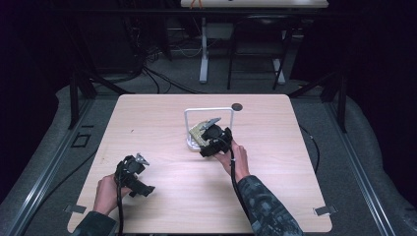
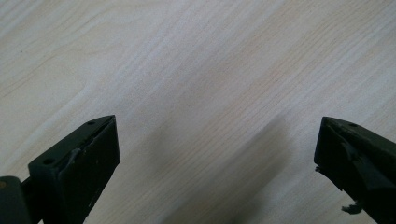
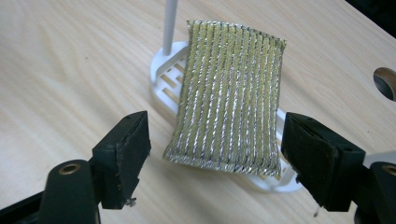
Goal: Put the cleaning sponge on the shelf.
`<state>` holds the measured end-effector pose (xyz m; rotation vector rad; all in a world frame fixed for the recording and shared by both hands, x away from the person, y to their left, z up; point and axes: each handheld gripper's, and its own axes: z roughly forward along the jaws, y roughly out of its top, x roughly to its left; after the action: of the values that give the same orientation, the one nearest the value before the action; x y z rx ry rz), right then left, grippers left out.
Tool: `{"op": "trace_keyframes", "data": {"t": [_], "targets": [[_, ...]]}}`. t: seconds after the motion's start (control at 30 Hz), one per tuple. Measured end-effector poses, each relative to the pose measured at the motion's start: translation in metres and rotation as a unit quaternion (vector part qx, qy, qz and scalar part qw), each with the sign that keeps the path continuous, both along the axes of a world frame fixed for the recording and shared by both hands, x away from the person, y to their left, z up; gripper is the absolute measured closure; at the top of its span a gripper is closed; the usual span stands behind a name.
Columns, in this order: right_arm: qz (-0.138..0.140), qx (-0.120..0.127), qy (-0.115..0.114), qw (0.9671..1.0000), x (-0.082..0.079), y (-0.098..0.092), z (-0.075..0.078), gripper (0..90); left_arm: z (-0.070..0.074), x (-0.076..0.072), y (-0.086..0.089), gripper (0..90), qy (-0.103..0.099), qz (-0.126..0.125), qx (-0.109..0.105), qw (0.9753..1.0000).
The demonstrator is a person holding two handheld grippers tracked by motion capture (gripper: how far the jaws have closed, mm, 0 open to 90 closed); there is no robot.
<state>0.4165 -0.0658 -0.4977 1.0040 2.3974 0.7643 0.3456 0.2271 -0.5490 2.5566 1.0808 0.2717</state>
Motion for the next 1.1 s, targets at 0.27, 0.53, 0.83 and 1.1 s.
{"op": "trace_keyframes", "data": {"t": [0.27, 0.53, 0.83, 1.1], "targets": [[0.015, 0.03, 0.015, 0.9993, -0.016, -0.021, 0.015, 23.3, -0.001, 0.001, 0.0, 0.3, 0.002, -0.002, -0.003, 1.0], [0.019, 0.039, 0.025, 0.9988, -0.034, -0.046, 0.024, 23.7, -0.001, 0.001, 0.0, 0.2, 0.007, -0.005, -0.004, 1.0], [-0.002, 0.04, 0.034, 0.9986, -0.049, -0.078, 0.024, 23.0, -0.001, 0.001, 0.0, 0.2, 0.006, -0.003, -0.008, 0.9999], [-0.021, 0.035, 0.035, 0.9985, -0.064, -0.106, 0.019, 22.7, -0.001, 0.001, 0.0, 0.2, 0.006, -0.003, -0.009, 0.9999]]}}
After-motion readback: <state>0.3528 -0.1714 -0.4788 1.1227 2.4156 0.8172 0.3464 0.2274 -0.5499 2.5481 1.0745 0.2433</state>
